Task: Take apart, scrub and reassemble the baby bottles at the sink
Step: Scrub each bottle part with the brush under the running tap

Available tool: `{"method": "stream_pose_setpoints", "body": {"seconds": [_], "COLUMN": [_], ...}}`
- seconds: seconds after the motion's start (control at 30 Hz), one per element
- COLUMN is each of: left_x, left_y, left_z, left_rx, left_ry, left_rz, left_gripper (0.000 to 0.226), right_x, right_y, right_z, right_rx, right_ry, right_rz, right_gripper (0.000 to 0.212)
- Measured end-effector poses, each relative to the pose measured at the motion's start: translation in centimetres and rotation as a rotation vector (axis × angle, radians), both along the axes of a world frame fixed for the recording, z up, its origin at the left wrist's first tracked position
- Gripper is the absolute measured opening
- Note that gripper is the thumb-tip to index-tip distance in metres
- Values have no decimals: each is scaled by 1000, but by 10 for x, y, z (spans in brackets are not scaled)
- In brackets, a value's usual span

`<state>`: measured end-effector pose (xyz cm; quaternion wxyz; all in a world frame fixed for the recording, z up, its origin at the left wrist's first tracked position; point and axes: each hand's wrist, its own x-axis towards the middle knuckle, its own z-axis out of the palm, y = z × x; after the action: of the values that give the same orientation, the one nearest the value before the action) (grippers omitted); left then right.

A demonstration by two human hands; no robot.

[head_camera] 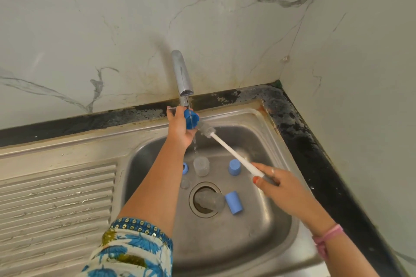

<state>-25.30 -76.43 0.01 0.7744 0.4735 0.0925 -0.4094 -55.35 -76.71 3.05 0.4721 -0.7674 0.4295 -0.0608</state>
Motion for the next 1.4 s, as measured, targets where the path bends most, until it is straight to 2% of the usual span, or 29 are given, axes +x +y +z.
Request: {"method": "stream_pose_setpoints", "body": {"seconds": [0.13,0.27,0.47,0.53,0.57,0.67,0.7,0.9,1.17,1.3,1.33,1.4], "left_x": [-11,-26,-29,-35,-39,-49,-52,-63,-82,-94,-97,-104], "left_y": [-4,-5,23,34,40,57,61,90,136,160,167,178], "left_z": [10,20,21,20,20,25,28,44,58,59,55,44], "left_rx": [-34,114,328,364,366,372,360,337,440,406,416,553], "left_ry": [-109,-313,-652,-711,-732,-832,-874,-1003,-1151,-1083,-1061,-1143], "left_rz": [-97,-287,-343,-327,-312,-259,-242,-246,-255,-292,-302,-367], "left_gripper": [50,67,87,95,90,38,30,51,57,54,55,61], "right_x": [-20,-21,-19,-22,-24,-28,-30,-40,-46,-50,-50,-49], "right_y": [6,13,20,22,23,27,29,41,51,65,70,79], "right_z": [-13,-19,-17,-14,-12,-5,-2,12,25,26,25,22], "right_rx": [62,98,3,-37,-55,-118,-130,-185,-280,-361,-409,-505], "right_ry": [58,68,75,93,102,125,130,94,87,-43,-44,69], "right_rz": [-106,-130,-65,-47,-36,-1,6,42,103,65,70,118], "right_gripper": [36,39,39,41,41,40,41,42,41,41,42,45]}}
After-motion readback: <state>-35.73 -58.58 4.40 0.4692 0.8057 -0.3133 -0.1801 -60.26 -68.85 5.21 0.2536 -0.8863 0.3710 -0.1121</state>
